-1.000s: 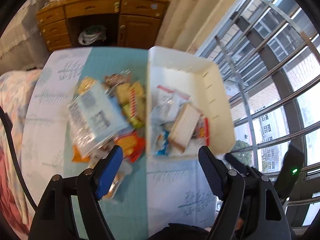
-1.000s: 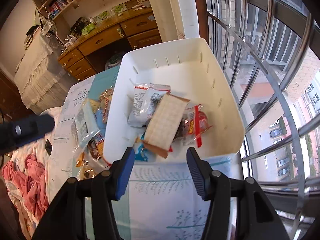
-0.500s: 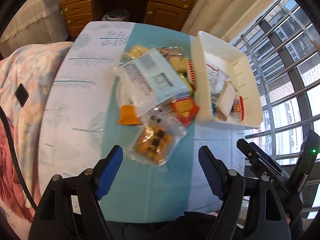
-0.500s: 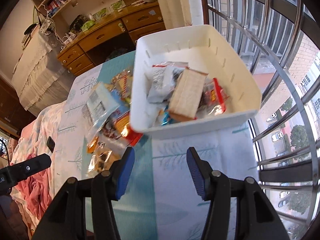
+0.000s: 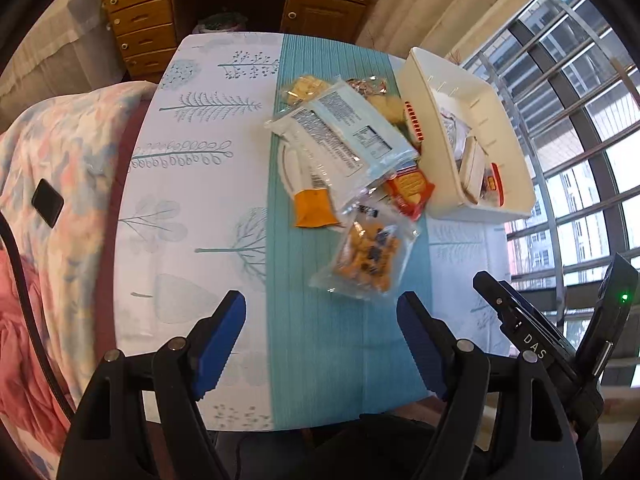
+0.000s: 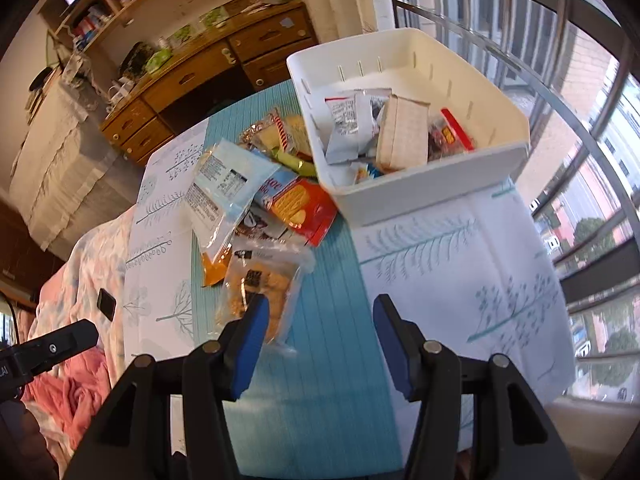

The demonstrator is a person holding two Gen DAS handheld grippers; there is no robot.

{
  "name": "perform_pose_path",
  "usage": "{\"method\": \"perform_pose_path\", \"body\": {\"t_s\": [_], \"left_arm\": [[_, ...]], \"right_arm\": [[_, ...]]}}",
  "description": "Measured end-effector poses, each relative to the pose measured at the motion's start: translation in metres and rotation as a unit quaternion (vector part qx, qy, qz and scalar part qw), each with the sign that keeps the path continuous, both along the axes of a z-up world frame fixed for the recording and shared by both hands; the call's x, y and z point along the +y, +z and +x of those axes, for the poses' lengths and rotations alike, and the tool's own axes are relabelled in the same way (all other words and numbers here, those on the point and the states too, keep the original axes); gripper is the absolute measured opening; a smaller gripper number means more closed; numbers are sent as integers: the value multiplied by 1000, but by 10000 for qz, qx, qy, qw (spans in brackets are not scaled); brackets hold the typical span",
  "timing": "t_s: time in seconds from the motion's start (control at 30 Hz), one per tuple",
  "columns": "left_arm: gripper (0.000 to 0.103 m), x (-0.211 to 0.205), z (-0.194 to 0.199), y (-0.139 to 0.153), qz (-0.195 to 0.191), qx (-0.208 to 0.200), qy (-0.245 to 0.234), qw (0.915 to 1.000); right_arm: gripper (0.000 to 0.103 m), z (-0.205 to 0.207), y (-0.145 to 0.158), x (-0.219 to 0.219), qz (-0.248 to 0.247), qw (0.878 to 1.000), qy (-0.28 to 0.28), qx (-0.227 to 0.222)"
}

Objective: Organize snacks
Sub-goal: 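Open both tools over the tray and withdraw toward the remaining snacks, then grasp the clear bag of round cakes with the right tool while the left tool grasps the white printed bag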

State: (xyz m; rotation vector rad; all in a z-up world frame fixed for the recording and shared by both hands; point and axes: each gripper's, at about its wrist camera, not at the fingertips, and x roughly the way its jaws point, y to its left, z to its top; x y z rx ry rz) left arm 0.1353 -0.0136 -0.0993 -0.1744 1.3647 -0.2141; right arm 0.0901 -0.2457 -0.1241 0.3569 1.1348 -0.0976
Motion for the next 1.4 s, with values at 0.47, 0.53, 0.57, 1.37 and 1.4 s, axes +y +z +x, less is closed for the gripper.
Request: {"method": "perform_pose_path", "body": {"t_s": [0.47, 0.53, 0.57, 1.37, 1.4], "left_arm": [[77, 44, 16, -29, 372, 141, -698, 9968], [77, 46, 19, -35, 417, 193, -758, 9961], [77, 47, 21, -37, 421, 217, -778, 9958], [93, 11, 132, -59, -800, 370, -386, 9954], [94, 7, 138, -65, -809, 441, -341, 9952]], "right_arm": [[55, -25, -27, 40, -1, 9967, -784, 217], [59, -26, -30, 44, 1, 9964, -802, 268], [62, -26, -31, 46, -1, 9963, -810, 283], [90, 36, -71, 80, 213, 9975, -32, 675], [90, 41, -73, 81, 220, 9973, 36, 697]]}}
